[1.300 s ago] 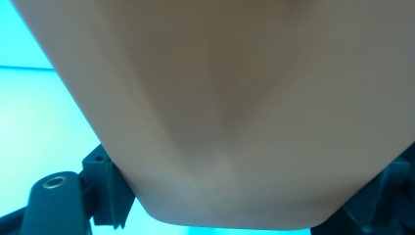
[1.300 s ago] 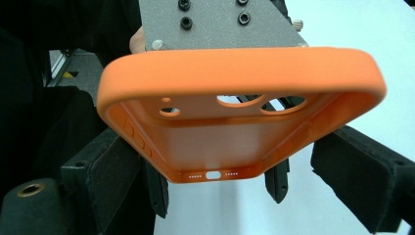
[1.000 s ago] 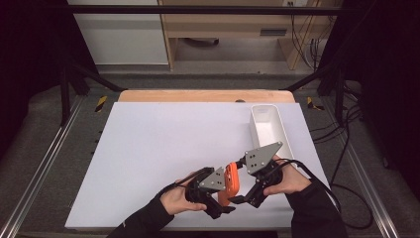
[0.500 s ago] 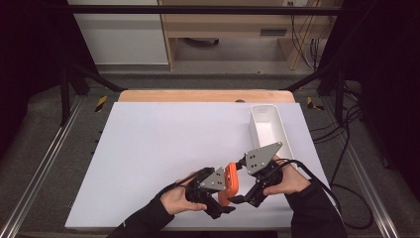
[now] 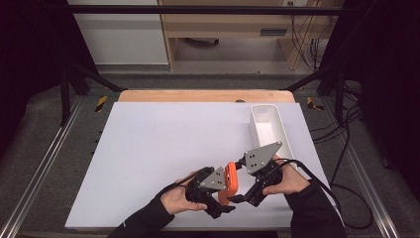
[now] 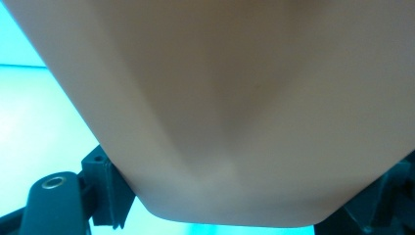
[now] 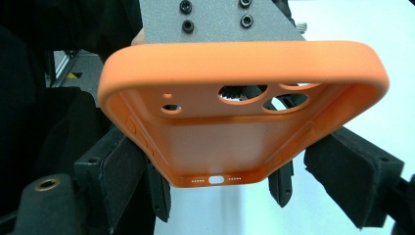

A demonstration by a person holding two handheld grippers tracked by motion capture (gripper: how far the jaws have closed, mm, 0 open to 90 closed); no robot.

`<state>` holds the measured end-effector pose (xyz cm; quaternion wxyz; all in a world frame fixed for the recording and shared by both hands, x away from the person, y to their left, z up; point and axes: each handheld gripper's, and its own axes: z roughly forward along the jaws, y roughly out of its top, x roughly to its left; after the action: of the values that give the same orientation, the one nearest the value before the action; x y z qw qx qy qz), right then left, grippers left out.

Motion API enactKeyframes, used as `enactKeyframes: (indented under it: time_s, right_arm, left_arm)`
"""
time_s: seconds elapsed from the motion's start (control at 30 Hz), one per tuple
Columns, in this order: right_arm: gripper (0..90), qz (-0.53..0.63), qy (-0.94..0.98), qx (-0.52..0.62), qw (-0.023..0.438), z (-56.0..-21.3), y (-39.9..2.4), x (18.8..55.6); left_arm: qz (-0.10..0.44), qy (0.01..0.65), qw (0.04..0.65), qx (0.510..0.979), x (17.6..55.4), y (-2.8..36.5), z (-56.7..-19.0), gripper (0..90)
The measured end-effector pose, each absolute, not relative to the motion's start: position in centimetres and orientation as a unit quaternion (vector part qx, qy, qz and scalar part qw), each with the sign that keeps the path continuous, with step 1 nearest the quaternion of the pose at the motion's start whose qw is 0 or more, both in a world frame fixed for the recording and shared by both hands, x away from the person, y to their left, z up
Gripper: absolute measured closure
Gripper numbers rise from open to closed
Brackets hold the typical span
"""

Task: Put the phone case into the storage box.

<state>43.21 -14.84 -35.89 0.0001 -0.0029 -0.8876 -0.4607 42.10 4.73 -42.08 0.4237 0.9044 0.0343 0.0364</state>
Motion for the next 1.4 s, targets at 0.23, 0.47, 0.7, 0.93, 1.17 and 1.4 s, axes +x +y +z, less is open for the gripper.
enactKeyframes:
  time_s: [0.23,0.47,0.7,0.93,1.17,1.4]
  right_arm:
    - [16.2,-0.461,-0.888,-0.002,0.0,-35.9,-14.8,43.2]
    - [16.2,-0.467,-0.884,-0.005,-0.002,-35.8,-14.9,43.3]
    - [16.2,-0.469,-0.883,-0.013,-0.008,-35.5,-15.2,43.5]
    - [16.2,-0.471,-0.882,-0.019,-0.015,-35.1,-15.6,43.6]
    - [16.2,-0.475,-0.88,-0.025,-0.017,-34.8,-15.9,43.8]
    - [16.3,-0.478,-0.878,-0.028,-0.025,-34.7,-16.1,43.9]
  left_arm:
    - [0.035,0.039,0.426,0.903,42.1,4.7,-42.1,14.8]
    - [0.036,0.042,0.431,0.901,42.1,4.8,-41.9,12.3]
    - [0.04,0.052,0.436,0.897,42.2,5.1,-41.6,7.4]
    - [0.042,0.061,0.445,0.892,42.3,5.4,-41.4,4.7]
    - [0.049,0.065,0.449,0.89,42.4,5.8,-41.2,3.8]
    - [0.051,0.072,0.444,0.892,42.5,5.8,-41.2,2.0]
